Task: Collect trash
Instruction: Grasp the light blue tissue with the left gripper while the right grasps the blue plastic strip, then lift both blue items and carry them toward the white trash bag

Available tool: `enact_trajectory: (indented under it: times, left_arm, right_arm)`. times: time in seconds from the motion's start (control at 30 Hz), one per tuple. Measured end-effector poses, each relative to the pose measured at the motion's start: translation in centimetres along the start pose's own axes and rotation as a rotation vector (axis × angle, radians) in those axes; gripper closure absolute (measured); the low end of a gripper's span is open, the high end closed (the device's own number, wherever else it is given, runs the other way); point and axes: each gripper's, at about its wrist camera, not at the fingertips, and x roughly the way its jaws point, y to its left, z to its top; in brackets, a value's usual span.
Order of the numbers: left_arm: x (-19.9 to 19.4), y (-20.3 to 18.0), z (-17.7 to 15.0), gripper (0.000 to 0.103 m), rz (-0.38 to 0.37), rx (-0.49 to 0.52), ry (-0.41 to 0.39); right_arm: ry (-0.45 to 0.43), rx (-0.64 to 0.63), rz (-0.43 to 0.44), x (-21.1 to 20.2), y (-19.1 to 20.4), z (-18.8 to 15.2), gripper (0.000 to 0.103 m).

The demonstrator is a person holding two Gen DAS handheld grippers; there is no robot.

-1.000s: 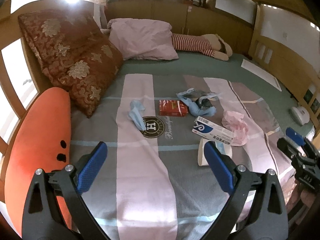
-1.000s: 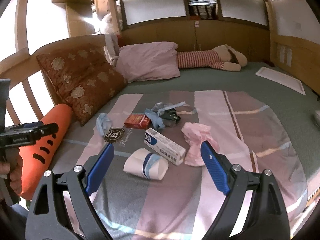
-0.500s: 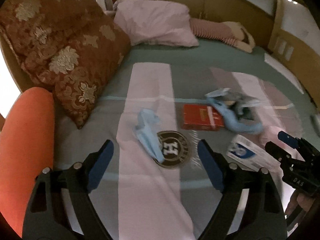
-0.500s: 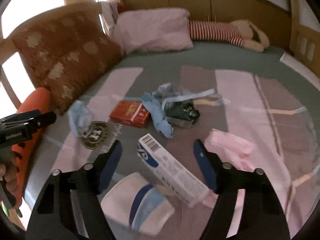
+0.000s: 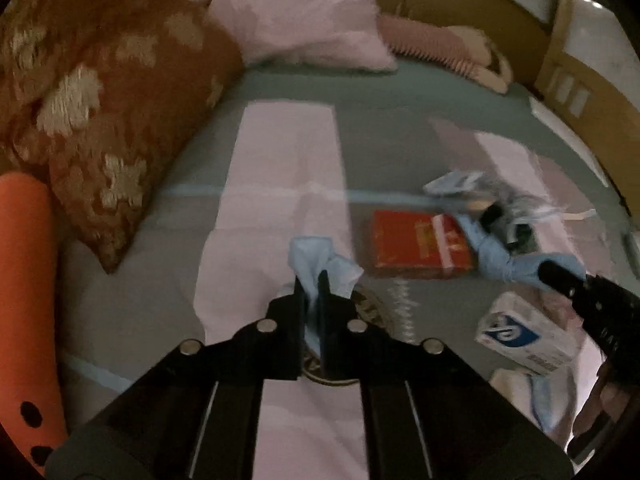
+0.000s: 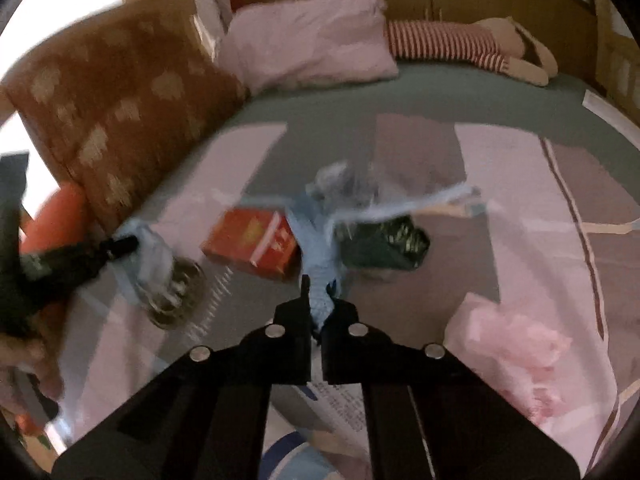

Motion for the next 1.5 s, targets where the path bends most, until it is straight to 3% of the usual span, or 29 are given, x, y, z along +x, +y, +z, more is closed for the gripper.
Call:
enact_trajectory:
  times: [0.17,0.33,0.4,0.53,0.73,0.83,1.5]
  left_arm:
    - [-6.0,-1.4,0.2,0.097,-0.034,0.019,-0.111]
    - [-14.3,-3.4,-0.7,0.097,-0.152,0.035,-0.188]
    - [-18.4,-4.4,-1.7,0.097,-0.187,0.048,-0.245]
    - [-22.2,-5.5,-5.2,0.097,-0.199,0.041,-0.273]
    - [-22.9,-7.2,-10.4,0.097,-0.096,0.060,-0.267]
    - [-22.7,-7.6,-11.4,0.097,-0.049,0.060,-0.263]
    - [-21.7,-8.1,-11.7,0.097,-0.043,0.083,-0.235]
  right_arm:
    - [-0.091,-0.019,0.085,-6.4,1.8,0.8,0.099]
    - [-0.171,-0.012,0.175,-13.7,2.9,-0.3,0.099]
    - [-0.220,-0.012,0.185,-17.2,3.1,-1.3,0.099]
    - [-0.280,-0.027,0.148,-21.5,3.4,-4.0,0.099]
    - [-0.271,-0.092,0.043,-23.3,4.5,-9.3,0.099]
    - [-0.252,-0.118,0.015,-23.0,4.9,-10.1,0.099]
    - [-0.243,-0.126,0.004,-21.9,4.6,-10.2,0.099]
